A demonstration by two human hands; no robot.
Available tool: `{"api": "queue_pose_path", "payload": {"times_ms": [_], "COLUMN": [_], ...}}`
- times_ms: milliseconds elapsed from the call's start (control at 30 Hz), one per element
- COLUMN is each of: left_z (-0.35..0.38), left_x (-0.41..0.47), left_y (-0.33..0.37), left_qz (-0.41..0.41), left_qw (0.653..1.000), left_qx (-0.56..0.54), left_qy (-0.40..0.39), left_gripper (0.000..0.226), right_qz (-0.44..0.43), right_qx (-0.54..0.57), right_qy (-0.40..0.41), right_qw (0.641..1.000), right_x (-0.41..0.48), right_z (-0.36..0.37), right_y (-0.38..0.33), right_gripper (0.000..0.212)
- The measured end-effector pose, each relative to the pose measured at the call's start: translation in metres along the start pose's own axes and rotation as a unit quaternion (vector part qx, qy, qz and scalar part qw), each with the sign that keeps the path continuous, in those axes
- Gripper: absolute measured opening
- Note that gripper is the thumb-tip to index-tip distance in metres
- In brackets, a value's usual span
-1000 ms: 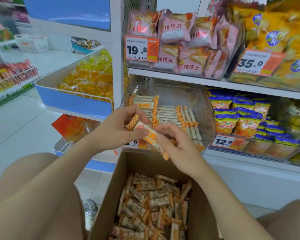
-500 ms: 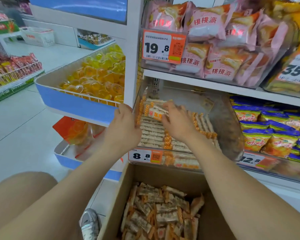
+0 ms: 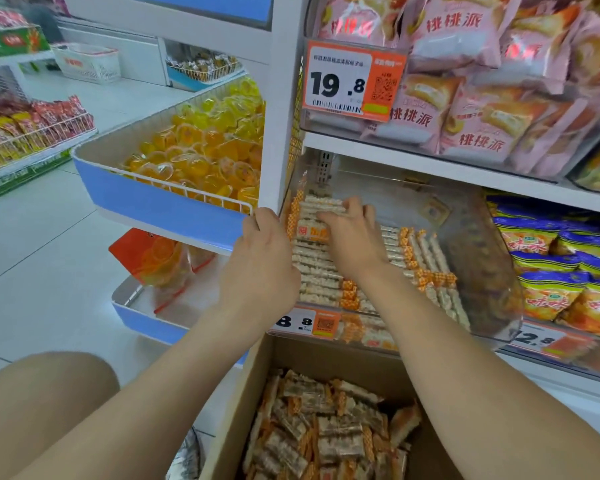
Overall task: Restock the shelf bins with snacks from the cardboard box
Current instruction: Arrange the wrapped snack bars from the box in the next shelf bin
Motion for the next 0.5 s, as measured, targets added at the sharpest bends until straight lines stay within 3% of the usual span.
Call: {"api": "queue_pose_path", "payload": {"times_ms": [100, 333, 500], "left_z": [0.001, 0.004, 0.006], "left_x": [-0.001, 0.0, 0.001], "left_y": [0.003, 0.004, 0.003], "left_qz": [0.002, -0.006, -0.004], "left_qw": [1.0, 0.999, 0.999], "left_qx": [0.009, 0.005, -0.008], "left_qy": [0.009, 0.034, 0.048], "left_gripper": [0.042, 0.04, 0.036], "right_qz": [0.026, -0.001, -0.004], "right_qx": [0.007, 0.003, -0.004], "right_qy": [0.025, 0.042, 0.067], "right_qw": [0.999, 0.999, 0.998], "right_x": [0.003, 0.002, -0.001], "right_z": [-0.002, 0.004, 0.004], "right_y": [-0.004, 0.001, 0.007], "right_gripper": [0.071, 0.047, 0.042]}}
Point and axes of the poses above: each hand's wrist, its own x-axis towards the middle knuckle, its own z-axis out of the palm, y = z × x, the point moved 2 cm from there along x, towards the middle knuckle, and after that the axes turned 14 degrees about -x, right-handed, at the moved point
